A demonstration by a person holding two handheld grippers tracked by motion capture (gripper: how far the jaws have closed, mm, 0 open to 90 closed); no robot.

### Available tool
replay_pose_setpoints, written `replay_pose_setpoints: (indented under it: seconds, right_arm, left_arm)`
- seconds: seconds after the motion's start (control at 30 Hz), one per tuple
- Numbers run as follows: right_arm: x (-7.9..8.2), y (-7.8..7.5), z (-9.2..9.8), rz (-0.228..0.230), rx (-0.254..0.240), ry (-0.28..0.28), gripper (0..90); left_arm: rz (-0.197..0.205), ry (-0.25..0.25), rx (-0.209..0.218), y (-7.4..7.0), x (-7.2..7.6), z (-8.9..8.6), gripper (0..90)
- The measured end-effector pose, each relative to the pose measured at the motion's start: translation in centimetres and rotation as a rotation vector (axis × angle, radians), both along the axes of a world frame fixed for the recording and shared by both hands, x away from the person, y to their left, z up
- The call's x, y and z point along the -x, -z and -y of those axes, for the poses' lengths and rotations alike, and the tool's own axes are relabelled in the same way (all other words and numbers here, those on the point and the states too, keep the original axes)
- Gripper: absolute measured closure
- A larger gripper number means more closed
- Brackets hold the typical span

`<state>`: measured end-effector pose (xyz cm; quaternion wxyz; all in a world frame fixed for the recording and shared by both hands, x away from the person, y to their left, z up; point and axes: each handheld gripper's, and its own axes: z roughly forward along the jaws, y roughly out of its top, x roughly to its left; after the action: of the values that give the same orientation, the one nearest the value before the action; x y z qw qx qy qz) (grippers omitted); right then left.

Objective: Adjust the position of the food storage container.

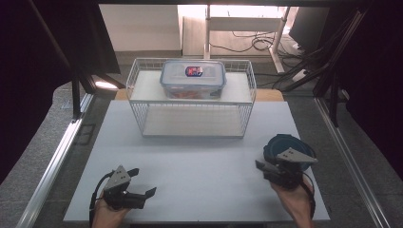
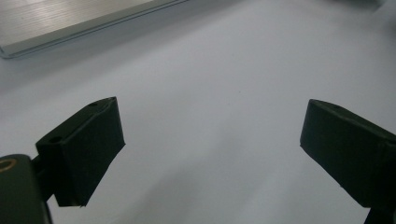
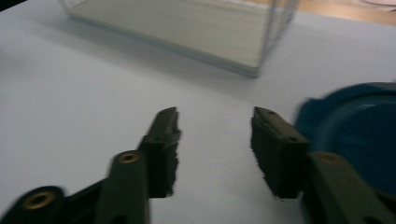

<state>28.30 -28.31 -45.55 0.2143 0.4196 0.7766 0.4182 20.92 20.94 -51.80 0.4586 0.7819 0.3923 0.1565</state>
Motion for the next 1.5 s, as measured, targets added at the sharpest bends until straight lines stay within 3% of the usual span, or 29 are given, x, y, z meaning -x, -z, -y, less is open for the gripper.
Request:
replay_pose_setpoints:
  seconds: [0.03, 0.07, 0.13, 0.17, 0.2, 0.23, 0.53, 0.63, 0.7, 0.8, 0.87, 0.93, 1.0, 1.07, 1.33, 1.5]
  right_arm:
    - [-0.4, -0.4, 1.5, 0.005, 0.024, 0.037, 76.2]
    - [-0.4, -0.4, 1.5, 0.005, 0.024, 0.037, 76.2]
    - [-1.0, -0.4, 3.2, -0.006, 0.032, 0.058, 88.3]
    - [-1.3, -0.3, 4.1, -0.011, 0.033, 0.073, 89.4]
    - [-1.9, -0.1, 5.8, -0.034, 0.016, 0.122, 89.6]
    - [-1.9, -0.1, 5.8, -0.034, 0.016, 0.122, 89.6]
    - [-3.7, 0.3, 11.2, -0.006, 0.028, 0.324, 89.6]
    - [-4.4, 0.8, 12.2, 0.0, 0.031, 0.357, 89.5]
    - [-4.5, 0.8, 12.4, 0.011, 0.023, 0.365, 89.4]
    - [-5.1, 0.7, 12.8, 0.017, 0.068, 0.4, 89.4]
    - [-5.5, 0.8, 13.0, 0.015, 0.054, 0.402, 89.4]
    - [-5.8, 0.6, 12.9, 0.011, 0.081, 0.409, 89.4]
    - [-6.2, 0.7, 12.9, -0.006, 0.123, 0.424, 89.4]
    - [-6.7, 1.2, 13.1, -0.046, 0.133, 0.434, 89.6]
    - [-6.6, 1.5, 13.3, -0.07, 0.091, 0.44, 89.8]
    - [-6.3, 1.4, 12.7, -0.075, 0.093, 0.428, 89.9]
  left_arm:
    - [-0.001, 0.001, 0.001, 0.0, 0.0, 0.0, 5.7]
    - [-0.001, 0.001, 0.001, 0.0, 0.0, 0.0, 5.7]
    - [-0.007, 0.002, 0.008, 0.1, -0.1, 0.0, 5.7]
    - [-0.01, 0.004, 0.009, 0.1, -0.1, 0.0, 5.8]
    - [-0.012, 0.005, 0.01, 0.2, -0.2, 0.0, 5.8]
    - [-0.016, 0.006, 0.012, 0.2, -0.2, 0.1, 5.8]
    - [-0.021, 0.008, 0.009, 0.3, -0.4, 0.2, 6.0]
    - [-0.029, 0.008, 0.019, 0.4, -0.5, 0.2, 6.0]
    - [-0.033, 0.008, 0.022, 0.5, -0.6, 0.2, 6.0]
    - [-0.042, 0.01, 0.027, 0.6, -0.7, 0.2, 6.1]
    - [-0.046, 0.009, 0.026, 0.6, -0.7, 0.2, 6.1]
    - [-0.047, 0.01, 0.025, 0.6, -0.7, 0.3, 6.1]
    - [-0.048, 0.009, 0.024, 0.6, -0.7, 0.3, 6.1]
    - [-0.047, 0.008, 0.024, 0.6, -0.7, 0.2, 6.1]
    - [-0.061, 0.011, 0.03, 0.8, -0.9, 0.3, 6.2]
    - [-0.062, 0.011, 0.029, 0.8, -0.9, 0.3, 6.2]
